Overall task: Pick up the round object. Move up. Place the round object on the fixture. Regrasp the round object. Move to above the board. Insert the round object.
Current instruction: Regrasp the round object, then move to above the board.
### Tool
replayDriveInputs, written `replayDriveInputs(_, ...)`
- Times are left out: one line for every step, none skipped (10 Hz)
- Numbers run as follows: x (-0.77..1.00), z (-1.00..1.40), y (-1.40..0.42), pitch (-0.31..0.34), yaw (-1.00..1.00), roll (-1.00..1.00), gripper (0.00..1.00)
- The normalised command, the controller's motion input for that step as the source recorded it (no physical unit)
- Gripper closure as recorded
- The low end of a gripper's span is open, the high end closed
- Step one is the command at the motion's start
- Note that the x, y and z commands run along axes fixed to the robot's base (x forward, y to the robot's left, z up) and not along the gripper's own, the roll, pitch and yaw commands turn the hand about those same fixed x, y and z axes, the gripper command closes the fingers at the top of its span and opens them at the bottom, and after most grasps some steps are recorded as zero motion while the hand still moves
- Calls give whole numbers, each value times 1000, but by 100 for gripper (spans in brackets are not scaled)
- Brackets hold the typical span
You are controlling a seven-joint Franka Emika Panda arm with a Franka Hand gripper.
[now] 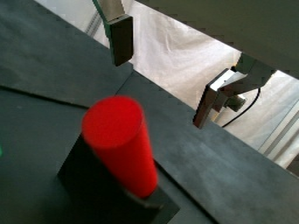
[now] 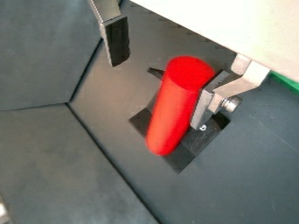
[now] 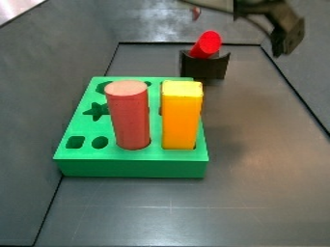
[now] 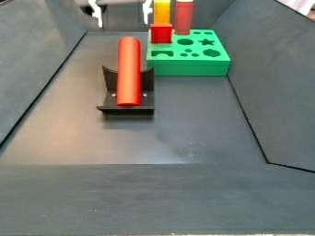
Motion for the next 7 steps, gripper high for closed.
replayDriveInputs(45, -1000, 40, -68, -61, 49, 0)
replayDriveInputs(47, -964, 36, -61, -58, 50, 0)
replayDriveInputs(42, -727, 22, -42, -53, 50, 0)
replayDriveInputs(44, -496, 15, -26, -43, 52, 0)
replayDriveInputs(46, -328, 10, -12, -30, 55, 0)
replayDriveInputs(0, 0, 0, 0, 0, 0, 100)
replayDriveInputs(-201, 1000, 7, -180, -22, -176, 100)
